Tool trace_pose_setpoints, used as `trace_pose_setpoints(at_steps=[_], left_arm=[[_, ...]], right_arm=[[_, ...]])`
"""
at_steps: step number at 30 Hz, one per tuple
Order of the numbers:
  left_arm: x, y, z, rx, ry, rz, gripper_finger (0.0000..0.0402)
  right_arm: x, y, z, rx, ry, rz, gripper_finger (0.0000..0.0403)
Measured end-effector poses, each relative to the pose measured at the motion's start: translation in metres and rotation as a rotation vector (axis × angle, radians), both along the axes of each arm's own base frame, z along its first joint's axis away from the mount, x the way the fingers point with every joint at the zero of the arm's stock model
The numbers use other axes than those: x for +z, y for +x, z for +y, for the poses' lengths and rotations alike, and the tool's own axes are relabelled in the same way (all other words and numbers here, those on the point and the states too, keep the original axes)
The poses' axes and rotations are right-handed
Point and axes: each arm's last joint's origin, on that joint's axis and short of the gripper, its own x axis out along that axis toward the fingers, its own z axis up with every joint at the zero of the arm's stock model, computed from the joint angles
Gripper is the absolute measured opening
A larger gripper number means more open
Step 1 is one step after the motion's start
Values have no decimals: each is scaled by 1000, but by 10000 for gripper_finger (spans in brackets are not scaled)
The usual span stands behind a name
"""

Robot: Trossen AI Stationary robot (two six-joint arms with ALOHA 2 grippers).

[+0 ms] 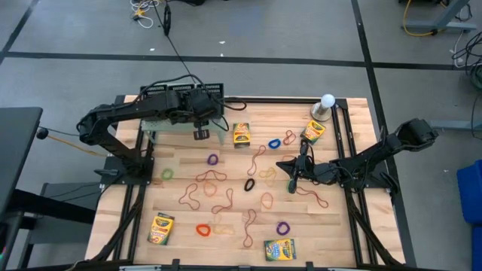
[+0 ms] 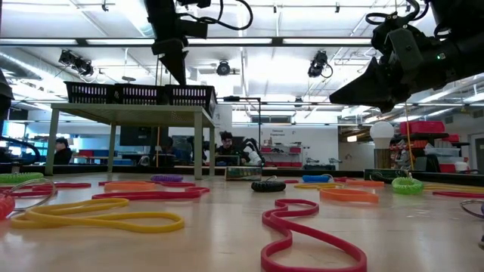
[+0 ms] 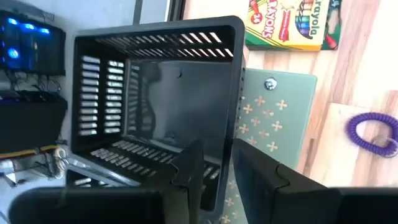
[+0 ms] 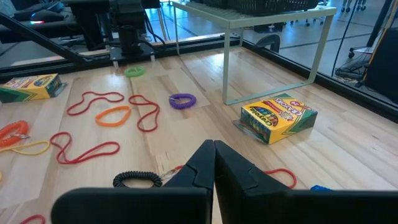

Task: Pick & Place Office Desk Supplies
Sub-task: Put the black bin on the shelf

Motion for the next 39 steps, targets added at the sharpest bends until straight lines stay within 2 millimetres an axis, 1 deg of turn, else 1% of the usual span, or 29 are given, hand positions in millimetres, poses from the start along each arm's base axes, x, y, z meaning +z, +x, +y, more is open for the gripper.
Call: trace_pose_setpoints(at_steps=[10,14,18,22,24,27,32,34,39], left_arm=[[12,-1,4,78,-17,-89,94],[18,-1,14,191,-46,-207,94],[18,-5,28,340,-80,-303,94],[7,-7,36,457,-97,-356,84],[4,-8,38,498,-69,-362,74],[3,-9,40,540,-15,-373,52],[6,-7,50,564,-18,-460,11],[6,-5,57,583,-12,-491,6],[-9,-4,77,652,-3,-438,7]], right_arm=[[0,0,0,0,0,0,9],[0,0,0,-1,0,0,9],[2,0,0,-2,12,-20,9],[2,1,0,-2,15,-27,9],[3,1,0,-1,12,-29,9],[3,1,0,-1,10,-29,9],[3,1,0,0,13,-37,9],[4,1,0,0,14,-47,9],[5,1,0,2,12,-54,9]])
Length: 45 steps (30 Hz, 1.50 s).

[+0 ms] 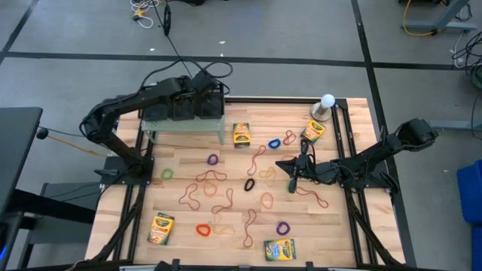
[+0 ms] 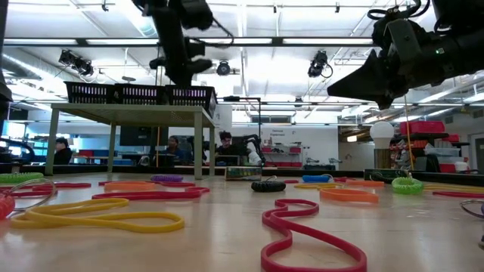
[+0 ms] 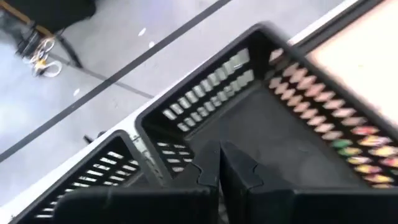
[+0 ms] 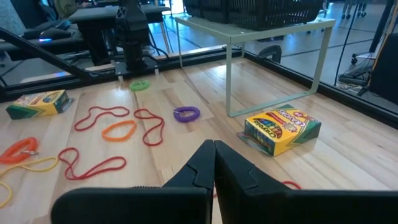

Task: Pick & Place Office Desk Supplies
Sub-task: Put the black bin on the shelf, then put the red rubber band into the left black bin on the shelf

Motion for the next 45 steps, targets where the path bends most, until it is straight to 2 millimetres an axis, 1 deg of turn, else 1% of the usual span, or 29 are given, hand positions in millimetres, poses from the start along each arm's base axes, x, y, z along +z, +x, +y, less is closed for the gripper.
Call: trace_pose_setpoints(at_steps=[5,10,15,21,26,31,34,36,40,45], left_arm=[[-11,-4,13,69,-5,76,7],[-12,-5,16,89,7,88,7],[-11,-6,15,77,17,103,7],[-10,1,4,21,33,128,7],[-6,10,-16,-80,57,149,7],[3,18,-46,-193,89,137,7],[9,19,-65,-298,132,151,7],[9,18,-78,-355,152,138,7],[2,4,-105,-436,164,52,7],[-18,-16,-143,-522,178,-131,7]], right_arm=[[0,0,0,0,0,0,9],[0,0,0,0,-2,1,9],[0,0,0,0,-2,1,9],[0,0,0,0,-2,2,9],[0,0,0,2,-10,5,9],[0,0,0,2,-10,5,9],[0,0,0,2,-10,5,9],[0,0,0,2,-10,6,9],[0,0,0,3,-10,5,9],[0,0,0,4,-8,2,9]])
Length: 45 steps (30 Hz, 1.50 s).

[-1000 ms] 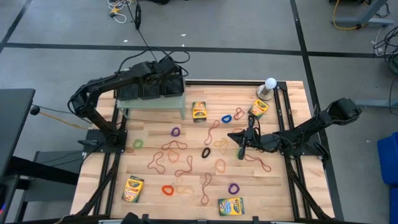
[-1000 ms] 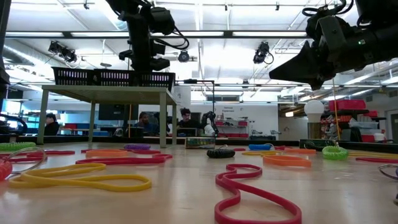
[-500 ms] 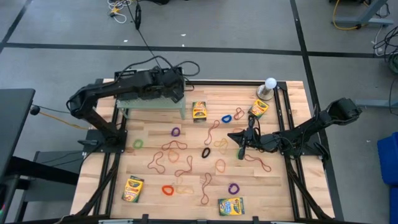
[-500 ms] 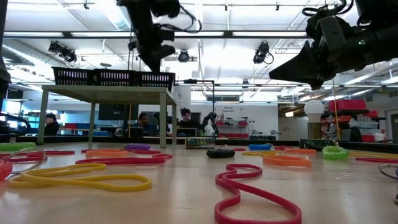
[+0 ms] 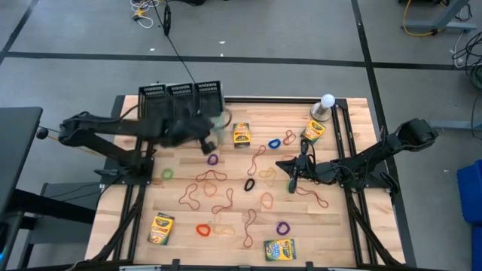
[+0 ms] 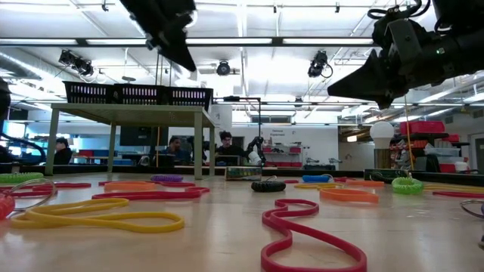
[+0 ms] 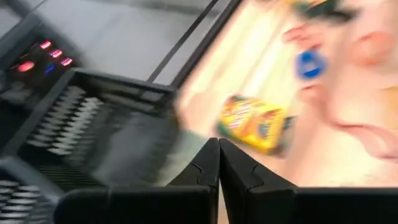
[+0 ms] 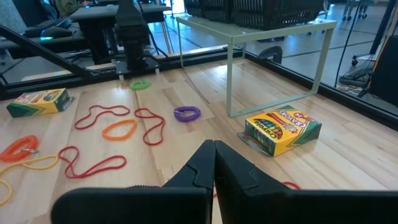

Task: Pick & Place Office Desk Supplies
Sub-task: Put the red rubber band into the left black bin on the shelf

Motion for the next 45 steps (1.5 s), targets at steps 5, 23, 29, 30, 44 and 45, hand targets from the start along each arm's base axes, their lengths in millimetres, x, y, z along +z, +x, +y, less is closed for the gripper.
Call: trace_pose_setpoints(at_steps=[5,23,29,30,44,45], left_arm=[[-24,-16,-31,-78,-44,-223,7],[-79,-6,-93,-323,-270,-267,7],[-94,-3,-116,-331,-215,-195,7],[-97,-1,-118,-327,-205,-183,7],[-88,19,-145,-195,-333,63,7],[-88,18,-146,-184,-376,58,7]], right_arm=[[2,0,0,-1,13,-26,9],[3,0,0,-24,32,-42,9],[3,0,0,-24,33,-42,9],[3,0,0,-24,33,-42,9],[3,0,0,-24,33,-41,9],[3,0,0,-24,33,-39,9]])
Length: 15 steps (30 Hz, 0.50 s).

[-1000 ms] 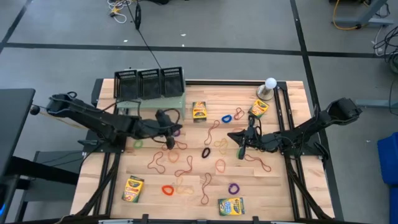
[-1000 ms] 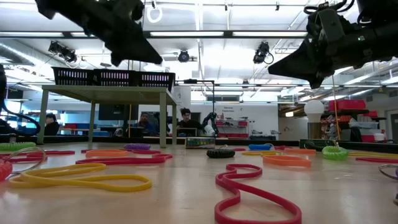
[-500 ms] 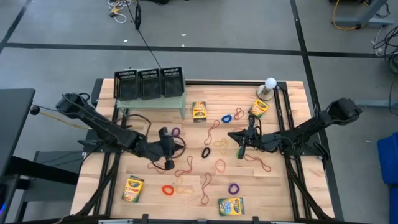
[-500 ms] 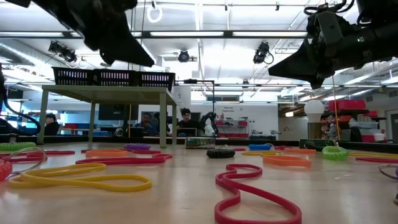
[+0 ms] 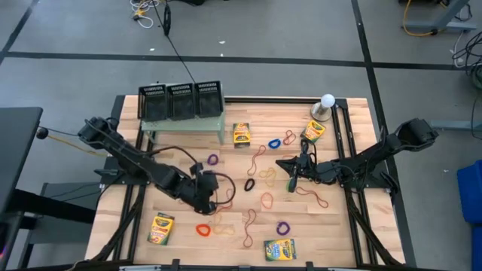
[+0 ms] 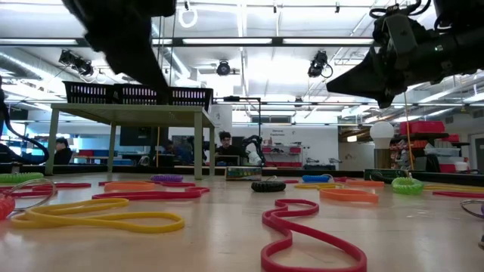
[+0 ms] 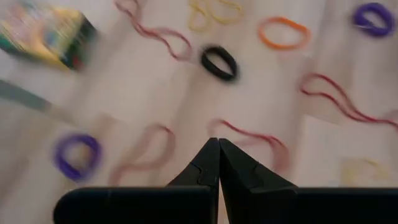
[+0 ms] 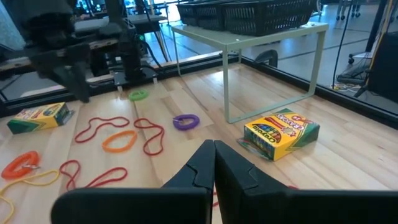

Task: Pick & Place Office Desk Supplies
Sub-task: Put the red rubber band into the left black bin on the shelf

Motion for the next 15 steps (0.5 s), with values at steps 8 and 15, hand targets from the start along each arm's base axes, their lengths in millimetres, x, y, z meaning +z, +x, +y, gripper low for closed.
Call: trace_pose_setpoints(at_steps=[8,15], left_arm=[[-15,14,19,60,-121,86,7],[-42,32,34,10,-263,215,15]], right_arm=[[-1,0,0,0,-7,16,9],[-2,0,0,0,-7,18,9]])
